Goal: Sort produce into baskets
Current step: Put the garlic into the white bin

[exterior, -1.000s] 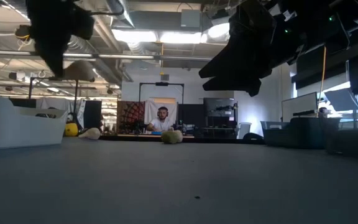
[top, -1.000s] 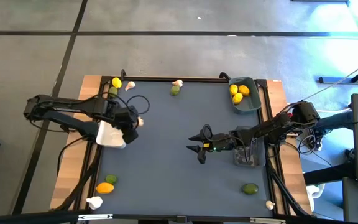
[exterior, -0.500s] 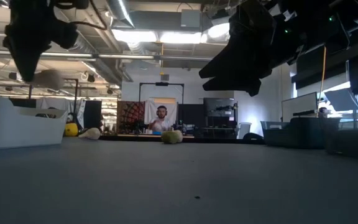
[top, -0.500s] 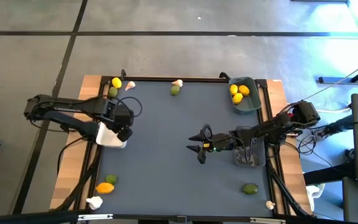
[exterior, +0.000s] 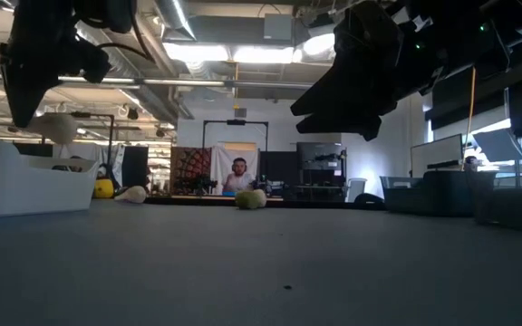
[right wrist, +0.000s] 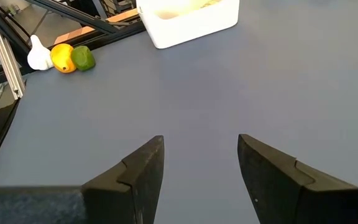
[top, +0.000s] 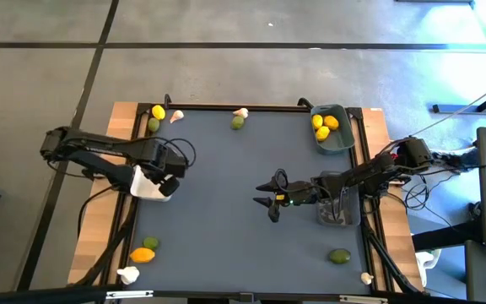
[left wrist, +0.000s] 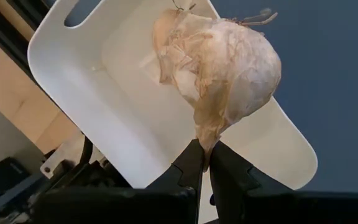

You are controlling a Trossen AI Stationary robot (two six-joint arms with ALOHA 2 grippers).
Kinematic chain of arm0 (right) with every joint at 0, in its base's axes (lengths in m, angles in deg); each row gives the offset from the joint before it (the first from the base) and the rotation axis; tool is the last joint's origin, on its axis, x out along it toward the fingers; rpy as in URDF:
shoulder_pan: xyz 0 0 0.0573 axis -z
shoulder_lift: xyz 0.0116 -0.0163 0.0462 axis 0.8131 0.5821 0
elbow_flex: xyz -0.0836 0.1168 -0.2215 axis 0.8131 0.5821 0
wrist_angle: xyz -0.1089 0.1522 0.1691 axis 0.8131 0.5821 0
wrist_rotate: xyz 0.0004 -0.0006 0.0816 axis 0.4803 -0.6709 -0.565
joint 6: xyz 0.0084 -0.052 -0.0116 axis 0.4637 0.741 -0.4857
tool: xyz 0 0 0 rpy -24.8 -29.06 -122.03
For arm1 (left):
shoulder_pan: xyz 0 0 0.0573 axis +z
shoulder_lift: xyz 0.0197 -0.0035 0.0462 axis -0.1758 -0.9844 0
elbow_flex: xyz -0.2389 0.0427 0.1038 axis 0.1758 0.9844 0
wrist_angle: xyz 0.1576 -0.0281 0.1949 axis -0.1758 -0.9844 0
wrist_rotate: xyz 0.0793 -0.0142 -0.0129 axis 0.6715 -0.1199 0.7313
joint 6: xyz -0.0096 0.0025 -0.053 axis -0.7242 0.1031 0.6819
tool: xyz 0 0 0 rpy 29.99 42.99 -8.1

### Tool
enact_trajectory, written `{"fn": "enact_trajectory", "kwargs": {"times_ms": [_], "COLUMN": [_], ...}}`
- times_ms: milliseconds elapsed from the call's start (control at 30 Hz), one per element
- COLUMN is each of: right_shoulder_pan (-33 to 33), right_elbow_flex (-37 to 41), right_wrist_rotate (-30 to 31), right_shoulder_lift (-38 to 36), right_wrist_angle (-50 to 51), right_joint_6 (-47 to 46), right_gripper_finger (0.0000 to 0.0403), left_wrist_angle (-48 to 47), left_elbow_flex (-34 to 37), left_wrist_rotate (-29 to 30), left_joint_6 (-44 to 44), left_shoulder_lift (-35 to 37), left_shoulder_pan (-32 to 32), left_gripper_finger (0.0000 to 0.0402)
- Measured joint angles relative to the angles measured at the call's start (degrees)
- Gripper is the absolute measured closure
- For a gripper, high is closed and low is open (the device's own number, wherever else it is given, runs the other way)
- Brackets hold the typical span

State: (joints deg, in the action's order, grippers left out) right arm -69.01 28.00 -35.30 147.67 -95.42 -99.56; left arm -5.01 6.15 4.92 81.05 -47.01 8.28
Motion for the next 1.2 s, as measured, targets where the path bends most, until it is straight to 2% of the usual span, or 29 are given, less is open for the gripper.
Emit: {"fn": "enact_trajectory", "kwargs": {"times_ms": [400,700,967,1067,1200], "right_shoulder_pan": [0.0,0.0,0.0,0.0,0.0], "right_elbow_flex": [0.0,0.0,0.0,0.0,0.0], "right_wrist_rotate": [0.0,-0.01,0.0,0.0,0.0], "right_shoulder_lift": [0.0,0.0,0.0,0.0,0.0], "right_wrist_angle": [0.0,0.0,-0.34,-0.35,-0.35], "right_joint_6": [0.29,1.05,1.14,1.14,1.14], "right_gripper_finger": [0.0201,0.0201,0.0201,0.0201,0.0201], "left_wrist_angle": [0.42,4.32,9.55,9.48,9.33], "left_elbow_flex": [0.13,8.04,10.88,11.06,11.08], "left_wrist_rotate": [-0.09,-2.03,-4.33,-4.39,-4.39], "left_joint_6": [2.58,6.69,5.44,5.42,5.25], "left_shoulder_lift": [-5.11,-5.35,-5.31,-5.31,-5.31], "left_shoulder_pan": [-2.87,-5.09,-6.45,-6.43,-6.45], "left_gripper_finger": [0.038,0.0379,0.0378,0.0363,0.0317]}}
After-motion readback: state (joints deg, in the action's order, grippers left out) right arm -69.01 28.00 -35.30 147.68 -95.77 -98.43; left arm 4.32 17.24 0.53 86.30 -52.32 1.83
